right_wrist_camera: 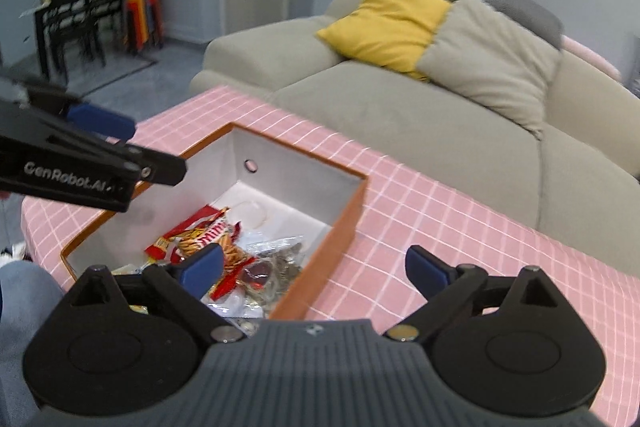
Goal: Organize snacks
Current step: 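Open both tools to release the snacks and lift away from the box, then move both tools over the red candy bar and green stick sausage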
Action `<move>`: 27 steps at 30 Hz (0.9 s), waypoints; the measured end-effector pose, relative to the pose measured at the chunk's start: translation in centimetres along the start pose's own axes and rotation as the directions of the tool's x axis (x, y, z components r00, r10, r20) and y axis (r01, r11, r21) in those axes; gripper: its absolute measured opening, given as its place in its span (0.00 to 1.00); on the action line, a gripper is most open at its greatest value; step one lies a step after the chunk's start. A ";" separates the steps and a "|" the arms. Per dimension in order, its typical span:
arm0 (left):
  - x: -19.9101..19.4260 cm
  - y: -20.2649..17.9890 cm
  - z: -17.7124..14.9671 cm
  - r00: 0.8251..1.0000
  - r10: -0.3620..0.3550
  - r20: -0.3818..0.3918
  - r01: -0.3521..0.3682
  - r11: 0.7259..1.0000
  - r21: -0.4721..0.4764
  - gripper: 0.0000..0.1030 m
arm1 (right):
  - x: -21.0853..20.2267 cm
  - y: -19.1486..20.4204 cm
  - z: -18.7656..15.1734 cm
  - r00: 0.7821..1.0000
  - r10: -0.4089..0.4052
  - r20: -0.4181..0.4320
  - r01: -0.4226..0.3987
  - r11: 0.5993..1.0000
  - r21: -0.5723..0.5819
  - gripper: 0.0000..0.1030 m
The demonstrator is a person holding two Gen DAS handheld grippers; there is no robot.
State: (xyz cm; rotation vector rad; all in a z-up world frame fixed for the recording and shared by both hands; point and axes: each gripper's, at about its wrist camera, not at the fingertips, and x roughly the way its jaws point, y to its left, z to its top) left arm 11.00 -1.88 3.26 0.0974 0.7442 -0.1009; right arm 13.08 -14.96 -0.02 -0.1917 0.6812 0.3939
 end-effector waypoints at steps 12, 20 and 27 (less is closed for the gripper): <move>-0.3 -5.1 -2.8 0.997 -0.075 -0.007 0.075 0.997 0.016 0.75 | -3.2 -3.7 -6.5 0.996 -0.087 -0.002 0.086 0.989 0.116 0.92; 1.2 -9.2 -3.8 0.989 -0.142 -0.047 0.146 0.984 0.106 0.74 | -2.0 -6.6 -11.3 0.989 -0.126 -0.081 0.137 0.979 0.148 0.91; 3.5 -12.0 -4.0 0.982 -0.160 -0.102 0.176 0.968 0.181 0.70 | -0.1 -8.9 -13.6 0.983 -0.126 -0.136 0.151 0.969 0.194 0.87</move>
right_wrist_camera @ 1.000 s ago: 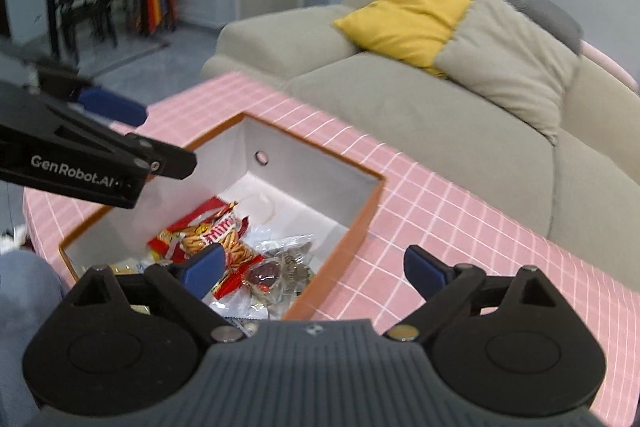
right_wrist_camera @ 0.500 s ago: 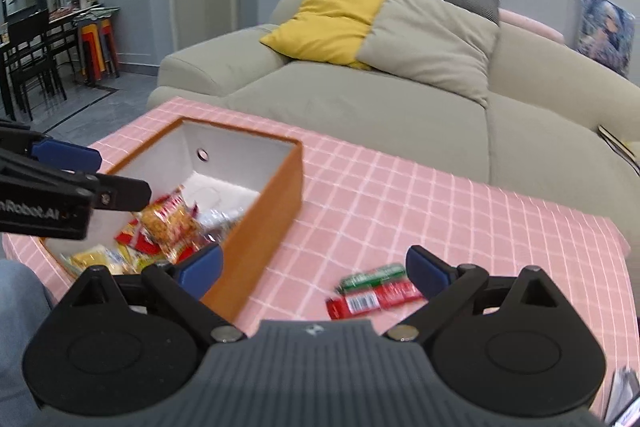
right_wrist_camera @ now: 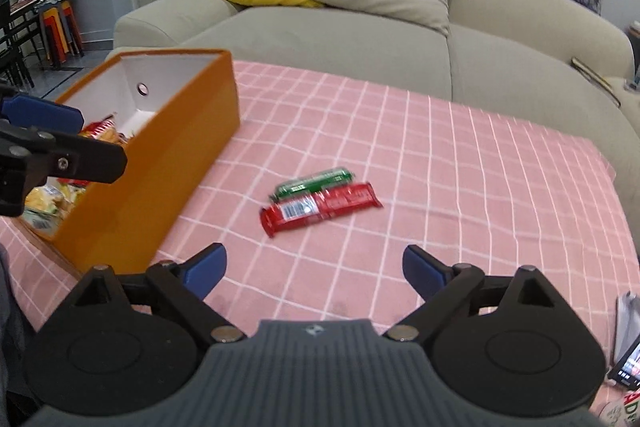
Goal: Organize snacks
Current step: 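Move both tools over the red candy bar and green stick sausage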
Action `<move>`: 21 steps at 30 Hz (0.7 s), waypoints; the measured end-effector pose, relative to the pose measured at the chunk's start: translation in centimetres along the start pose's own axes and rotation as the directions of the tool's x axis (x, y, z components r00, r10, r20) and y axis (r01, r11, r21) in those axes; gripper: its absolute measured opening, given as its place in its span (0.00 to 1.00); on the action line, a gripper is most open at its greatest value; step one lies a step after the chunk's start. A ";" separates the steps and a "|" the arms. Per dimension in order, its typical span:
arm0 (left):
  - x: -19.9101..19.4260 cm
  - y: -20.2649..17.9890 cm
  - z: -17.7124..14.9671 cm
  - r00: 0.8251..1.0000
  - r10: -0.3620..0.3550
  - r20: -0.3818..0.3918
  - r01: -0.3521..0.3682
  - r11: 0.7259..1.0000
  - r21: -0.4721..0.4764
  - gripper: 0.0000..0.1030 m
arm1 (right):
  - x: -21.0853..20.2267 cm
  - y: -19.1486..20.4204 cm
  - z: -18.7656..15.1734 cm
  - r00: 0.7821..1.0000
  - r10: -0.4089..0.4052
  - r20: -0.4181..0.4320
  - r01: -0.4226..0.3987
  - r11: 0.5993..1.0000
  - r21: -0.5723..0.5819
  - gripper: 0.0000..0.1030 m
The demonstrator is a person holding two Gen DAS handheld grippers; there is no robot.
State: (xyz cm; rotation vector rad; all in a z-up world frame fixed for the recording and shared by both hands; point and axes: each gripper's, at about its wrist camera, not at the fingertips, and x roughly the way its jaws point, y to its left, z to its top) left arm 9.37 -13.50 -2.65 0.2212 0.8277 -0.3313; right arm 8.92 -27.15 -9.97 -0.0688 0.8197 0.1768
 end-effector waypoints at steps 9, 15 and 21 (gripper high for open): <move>3.5 -1.3 1.7 0.997 -0.039 -0.063 0.043 0.997 0.059 0.68 | 2.8 -2.0 -0.4 0.999 -0.016 -0.046 0.019 0.998 0.060 0.83; 5.7 -1.0 2.9 0.995 -0.024 -0.097 0.033 0.995 0.097 0.68 | 4.5 -2.7 0.0 0.997 -0.004 -0.072 0.016 0.987 0.161 0.83; 7.5 0.0 4.0 0.994 -0.005 -0.113 0.021 0.991 0.135 0.68 | 6.6 -2.3 1.0 0.996 0.000 -0.090 0.017 0.981 0.195 0.83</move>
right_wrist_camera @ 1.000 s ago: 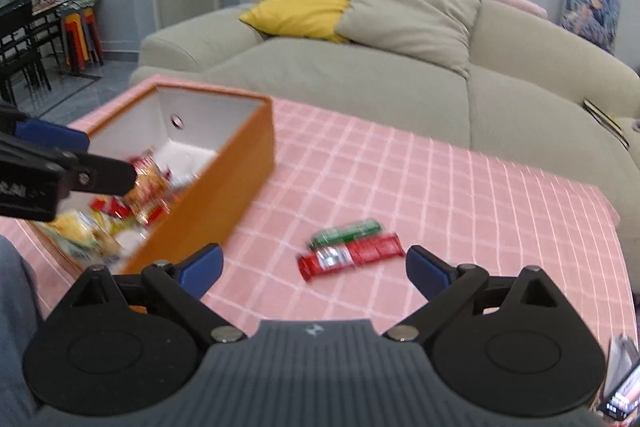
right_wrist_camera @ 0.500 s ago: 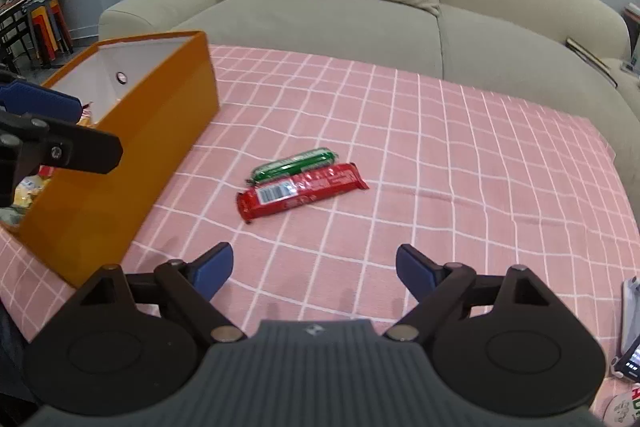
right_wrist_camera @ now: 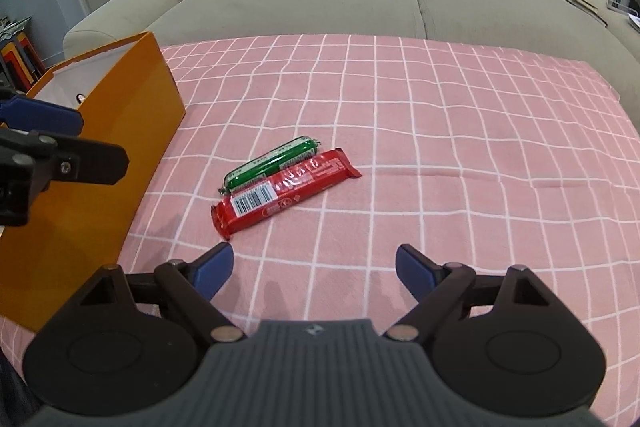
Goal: Organize snacks
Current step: 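Move both tools over the red candy bar and green stick sausage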
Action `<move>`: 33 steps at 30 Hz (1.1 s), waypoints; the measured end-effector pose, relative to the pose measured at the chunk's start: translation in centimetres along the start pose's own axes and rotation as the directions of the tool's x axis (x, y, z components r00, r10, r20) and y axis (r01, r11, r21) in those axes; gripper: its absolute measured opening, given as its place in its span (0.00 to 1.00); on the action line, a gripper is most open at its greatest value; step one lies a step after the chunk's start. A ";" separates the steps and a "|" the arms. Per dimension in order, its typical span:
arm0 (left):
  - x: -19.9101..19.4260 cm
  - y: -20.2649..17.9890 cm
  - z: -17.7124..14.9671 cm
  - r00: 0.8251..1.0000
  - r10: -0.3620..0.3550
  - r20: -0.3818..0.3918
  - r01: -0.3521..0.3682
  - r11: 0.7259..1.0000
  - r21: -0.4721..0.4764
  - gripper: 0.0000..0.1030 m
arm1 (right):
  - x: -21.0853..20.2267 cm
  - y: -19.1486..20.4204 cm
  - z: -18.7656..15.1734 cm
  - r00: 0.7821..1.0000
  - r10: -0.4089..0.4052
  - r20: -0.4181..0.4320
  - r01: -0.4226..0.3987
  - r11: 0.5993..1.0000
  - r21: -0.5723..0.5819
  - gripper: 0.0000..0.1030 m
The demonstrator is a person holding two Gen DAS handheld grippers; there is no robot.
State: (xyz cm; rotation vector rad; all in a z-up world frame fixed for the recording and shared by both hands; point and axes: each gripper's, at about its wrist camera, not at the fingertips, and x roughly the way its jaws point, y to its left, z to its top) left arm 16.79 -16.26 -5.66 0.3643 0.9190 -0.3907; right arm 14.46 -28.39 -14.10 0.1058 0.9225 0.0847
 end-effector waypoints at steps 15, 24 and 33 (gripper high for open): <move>2.0 2.0 0.8 1.000 0.003 -0.015 -0.003 1.000 0.011 0.68 | 4.7 1.3 2.0 0.999 -0.015 -0.030 0.018 0.990 0.138 0.77; 2.3 2.2 1.2 1.000 0.018 -0.024 -0.019 1.000 -0.018 0.68 | 7.0 2.9 2.8 0.997 -0.050 -0.059 0.054 0.996 0.067 0.76; 2.4 1.0 1.6 1.000 -0.016 -0.024 0.016 1.000 -0.012 0.68 | 5.0 1.0 2.1 0.996 -0.064 -0.062 0.065 0.998 0.012 0.11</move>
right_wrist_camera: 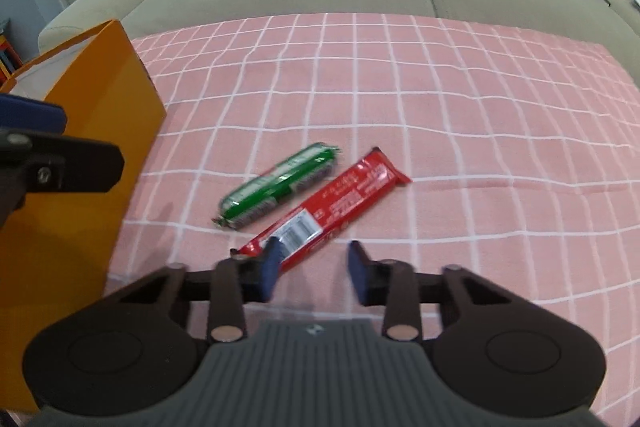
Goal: Organize snacks
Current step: 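Move both tools over the red candy bar and green stick sausage, then grasp the green stick sausage with the left tool while the right grasps the red candy bar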
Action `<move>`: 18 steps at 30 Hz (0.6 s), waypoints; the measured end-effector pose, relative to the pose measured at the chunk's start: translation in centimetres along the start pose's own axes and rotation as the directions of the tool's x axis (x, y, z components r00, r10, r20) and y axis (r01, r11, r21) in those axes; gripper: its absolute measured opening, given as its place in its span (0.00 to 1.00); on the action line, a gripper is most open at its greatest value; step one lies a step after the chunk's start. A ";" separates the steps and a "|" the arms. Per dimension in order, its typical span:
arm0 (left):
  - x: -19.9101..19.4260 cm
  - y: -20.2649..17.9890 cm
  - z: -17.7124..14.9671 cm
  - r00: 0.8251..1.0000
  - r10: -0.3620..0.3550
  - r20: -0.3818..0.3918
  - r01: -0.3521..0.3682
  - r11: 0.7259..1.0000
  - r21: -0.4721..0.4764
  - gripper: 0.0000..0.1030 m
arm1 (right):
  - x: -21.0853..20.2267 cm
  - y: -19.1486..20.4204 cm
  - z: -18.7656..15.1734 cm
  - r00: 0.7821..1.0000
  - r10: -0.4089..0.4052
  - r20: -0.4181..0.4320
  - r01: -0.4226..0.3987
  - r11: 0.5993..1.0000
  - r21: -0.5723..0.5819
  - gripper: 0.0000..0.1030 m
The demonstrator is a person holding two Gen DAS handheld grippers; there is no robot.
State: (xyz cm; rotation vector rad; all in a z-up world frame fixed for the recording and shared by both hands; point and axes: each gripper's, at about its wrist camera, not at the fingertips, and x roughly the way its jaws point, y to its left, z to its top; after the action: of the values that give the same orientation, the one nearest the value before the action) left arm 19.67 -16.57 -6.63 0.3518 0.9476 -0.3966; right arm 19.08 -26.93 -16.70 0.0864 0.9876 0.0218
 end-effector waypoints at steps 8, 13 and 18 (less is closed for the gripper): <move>0.7 -0.6 0.1 0.999 -0.030 -0.019 0.030 0.999 -0.028 0.68 | -1.5 -4.7 -0.9 1.000 -0.008 0.003 0.007 0.989 0.148 0.38; 1.2 -0.2 0.3 0.999 -0.019 -0.028 0.018 0.999 -0.033 0.66 | -1.7 -3.1 -0.2 0.997 0.034 0.065 -0.043 0.989 0.141 0.54; 1.5 0.2 0.7 0.999 -0.017 -0.029 0.016 0.999 -0.035 0.66 | -0.4 -2.7 0.9 0.997 0.034 0.063 -0.046 0.979 0.199 0.54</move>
State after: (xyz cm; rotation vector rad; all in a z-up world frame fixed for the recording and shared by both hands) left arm 21.08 -16.93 -7.52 0.3188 0.9851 -0.3906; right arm 19.55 -29.67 -16.14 0.2907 0.9270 -0.0438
